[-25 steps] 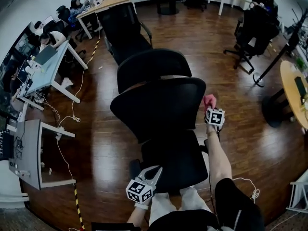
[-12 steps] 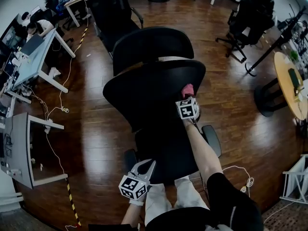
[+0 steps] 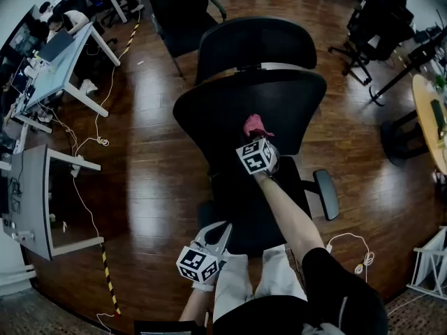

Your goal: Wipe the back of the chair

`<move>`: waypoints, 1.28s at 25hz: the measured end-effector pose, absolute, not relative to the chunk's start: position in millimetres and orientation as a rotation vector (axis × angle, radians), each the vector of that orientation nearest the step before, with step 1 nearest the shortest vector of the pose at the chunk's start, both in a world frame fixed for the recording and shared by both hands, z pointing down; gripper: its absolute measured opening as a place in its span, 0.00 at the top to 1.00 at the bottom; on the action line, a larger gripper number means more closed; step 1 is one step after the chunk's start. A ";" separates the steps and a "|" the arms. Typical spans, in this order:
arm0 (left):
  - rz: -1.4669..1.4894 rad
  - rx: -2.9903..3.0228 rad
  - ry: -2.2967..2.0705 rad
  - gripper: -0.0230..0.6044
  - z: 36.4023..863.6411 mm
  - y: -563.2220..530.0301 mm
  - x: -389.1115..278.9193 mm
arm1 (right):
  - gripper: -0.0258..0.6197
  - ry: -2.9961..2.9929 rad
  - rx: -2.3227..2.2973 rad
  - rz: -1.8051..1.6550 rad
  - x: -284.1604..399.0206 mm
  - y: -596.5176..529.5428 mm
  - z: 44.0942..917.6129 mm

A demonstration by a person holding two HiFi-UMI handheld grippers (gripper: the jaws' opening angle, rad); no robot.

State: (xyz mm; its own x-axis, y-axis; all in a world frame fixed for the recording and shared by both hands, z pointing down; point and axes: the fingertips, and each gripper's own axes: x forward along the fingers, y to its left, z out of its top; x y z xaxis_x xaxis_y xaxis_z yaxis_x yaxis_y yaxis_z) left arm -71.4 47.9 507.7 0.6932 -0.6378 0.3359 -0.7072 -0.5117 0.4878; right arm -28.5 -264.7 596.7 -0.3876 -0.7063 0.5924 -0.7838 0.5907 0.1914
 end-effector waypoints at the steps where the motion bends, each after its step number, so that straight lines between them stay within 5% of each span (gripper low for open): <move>1: 0.147 2.298 -1.027 0.98 508.2 46.4 -75.5 | 0.89 -2.200 1.155 0.146 -42.4 -261.7 595.7; 17: 0.151 2.310 -1.014 0.98 519.9 55.6 -104.7 | 0.89 -2.540 0.648 -0.014 -226.9 -174.8 606.8; 32: 0.159 2.294 -0.964 0.98 556.3 50.4 -47.2 | 0.89 -2.514 0.975 0.248 -38.2 -231.3 629.6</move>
